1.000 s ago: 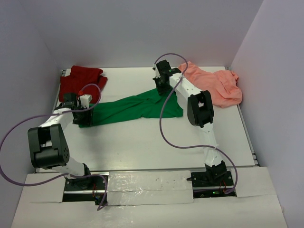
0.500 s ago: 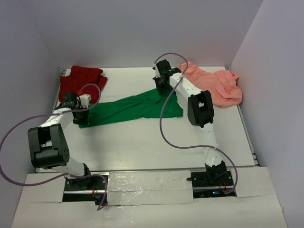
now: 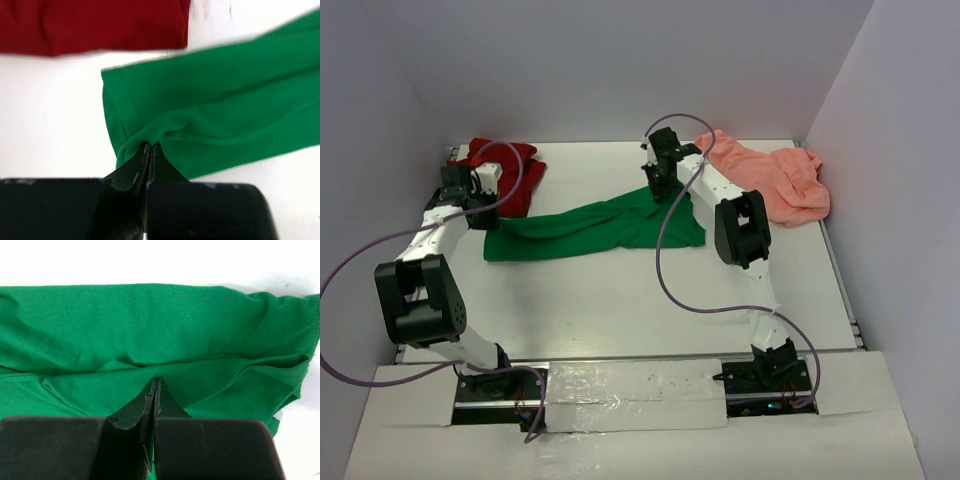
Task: Fold and stack the t-shirts
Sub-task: Fold the tshirt
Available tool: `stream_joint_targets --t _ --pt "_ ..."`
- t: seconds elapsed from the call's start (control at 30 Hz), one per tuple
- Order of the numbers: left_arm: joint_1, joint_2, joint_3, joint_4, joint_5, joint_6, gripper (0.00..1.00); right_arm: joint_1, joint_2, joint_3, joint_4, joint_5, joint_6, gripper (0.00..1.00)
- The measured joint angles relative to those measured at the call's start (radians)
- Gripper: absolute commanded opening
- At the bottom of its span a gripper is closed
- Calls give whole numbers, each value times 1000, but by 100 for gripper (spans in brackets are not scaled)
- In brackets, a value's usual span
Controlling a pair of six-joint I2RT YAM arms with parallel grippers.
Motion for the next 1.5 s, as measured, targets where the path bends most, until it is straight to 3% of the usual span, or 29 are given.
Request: stream_joint_targets --t 0.1,0.13,0.17,0.2,0.23,0.3,0.33,0.8,1.1,1.17,1.23,1.27,1.33,1.37,1.5 --pt "0 24 30 1 9 -1 0 0 0 0 0 0 0 0" --pt "0 33 34 2 11 -1 4 0 0 0 0 0 0 0" --pt "0 43 35 1 13 -1 14 0 0 0 0 0 0 0" --pt "0 51 36 1 15 1 52 0 0 0 0 0 0 0" --pt "0 63 36 1 16 3 69 0 0 0 0 -1 0 0" --pt "0 85 36 1 18 -4 99 0 0 0 0 -3 0 0" --pt "0 93 36 3 16 -1 99 0 0 0 0 -4 0 0" --pt "0 55 -23 89 -42 -29 99 2 -5 -27 3 -19 0 0" --pt "-8 -21 -17 -28 141 26 97 10 -16 -30 3 -28 -1 0" --pt "-23 -5 -17 -51 173 43 86 13 -18 -29 3 -30 0 0" --pt "-44 27 -17 -62 193 54 56 15 -19 -27 3 -33 0 0" --pt "-55 50 -17 -62 201 61 28 17 -19 -27 2 -34 0 0" --pt "-71 97 -17 -62 214 70 5 19 -19 -27 1 -34 0 0" --pt "-78 122 -17 -61 219 69 0 20 -19 -27 1 -34 0 0" --pt "-112 211 -17 -60 221 74 0 21 -19 -27 0 -33 0 0"
